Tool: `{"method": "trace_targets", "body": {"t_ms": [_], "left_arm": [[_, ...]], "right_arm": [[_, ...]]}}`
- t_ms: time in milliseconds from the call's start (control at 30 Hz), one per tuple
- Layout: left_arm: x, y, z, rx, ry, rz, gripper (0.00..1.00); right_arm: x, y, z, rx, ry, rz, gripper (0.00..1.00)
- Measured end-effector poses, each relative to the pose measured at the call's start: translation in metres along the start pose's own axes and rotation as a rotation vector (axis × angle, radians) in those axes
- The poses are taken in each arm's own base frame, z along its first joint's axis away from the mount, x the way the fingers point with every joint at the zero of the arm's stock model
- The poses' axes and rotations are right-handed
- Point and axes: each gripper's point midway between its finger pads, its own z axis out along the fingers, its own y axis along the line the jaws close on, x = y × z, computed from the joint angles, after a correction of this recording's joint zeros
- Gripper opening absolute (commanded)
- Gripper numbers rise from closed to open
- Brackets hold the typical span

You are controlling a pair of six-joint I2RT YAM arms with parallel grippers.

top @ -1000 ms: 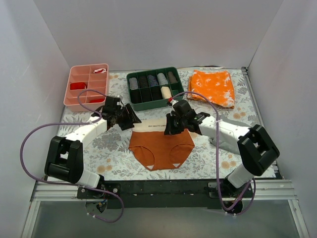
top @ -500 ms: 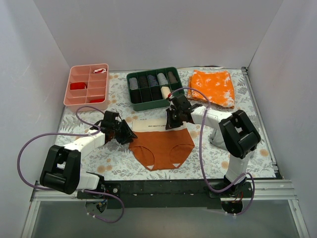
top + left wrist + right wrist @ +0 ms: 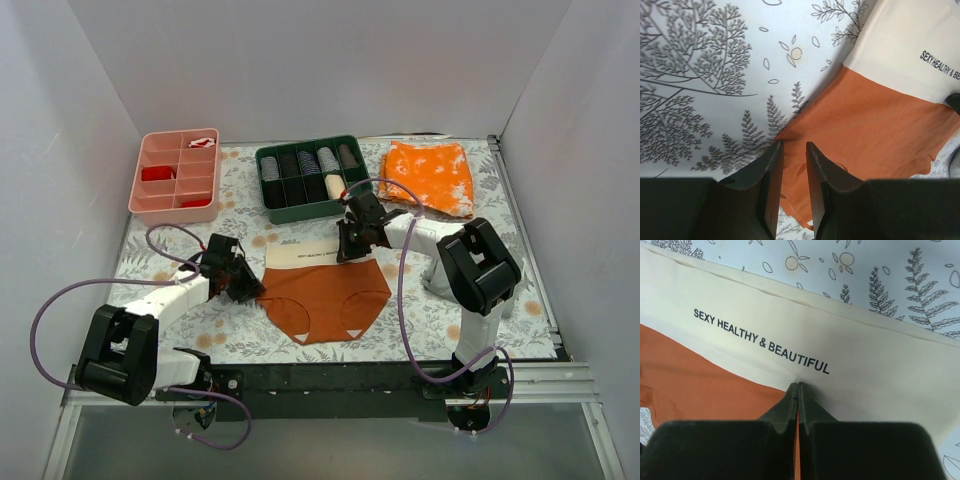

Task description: Roll the underwear

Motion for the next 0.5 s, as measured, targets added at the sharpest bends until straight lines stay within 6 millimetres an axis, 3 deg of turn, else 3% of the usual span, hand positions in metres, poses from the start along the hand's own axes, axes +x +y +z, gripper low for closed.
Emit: {"method": "trace_targets", "body": {"t_ms": [200,233,300,333,367,400,433,467,500], "left_arm": [[-0.003,0.01,-0.007,-0.046,-0.033,0.014,0.43],[-0.004,0.01,-0.008,-0.049,-0.035,0.017,0.45],[-0.008,0.006,-0.01,-0.048,-0.037,0.028,0.5],[-0.011,0.001,-0.012,-0.042,-0.042,0.031,0.59],[-0.017,-0.007,-0.016,-0.032,-0.05,0.041,0.64],[-0.024,-0.015,-0.019,-0.019,-0.06,0.054,0.69],[-0.031,-0.025,-0.022,0.001,-0.073,0.068,0.83],[-0.038,-0.036,-0.027,0.024,-0.088,0.08,0.88],[-0.045,-0.048,-0.032,0.053,-0.101,0.095,0.91]], "right_arm": [[-0.002,0.015,-0.002,-0.085,-0.003,-0.033,0.01],[-0.005,0.019,-0.005,-0.102,-0.014,-0.04,0.06],[-0.013,0.028,-0.018,-0.134,-0.052,-0.058,0.23],[-0.018,0.033,-0.029,-0.146,-0.08,-0.068,0.36],[-0.027,0.039,-0.043,-0.16,-0.123,-0.085,0.38],[-0.033,0.043,-0.055,-0.165,-0.157,-0.088,0.55],[-0.044,0.047,-0.073,-0.176,-0.221,-0.104,0.76],[-0.051,0.048,-0.09,-0.182,-0.268,-0.1,0.97],[-0.057,0.046,-0.106,-0.188,-0.313,-0.086,0.99]]}}
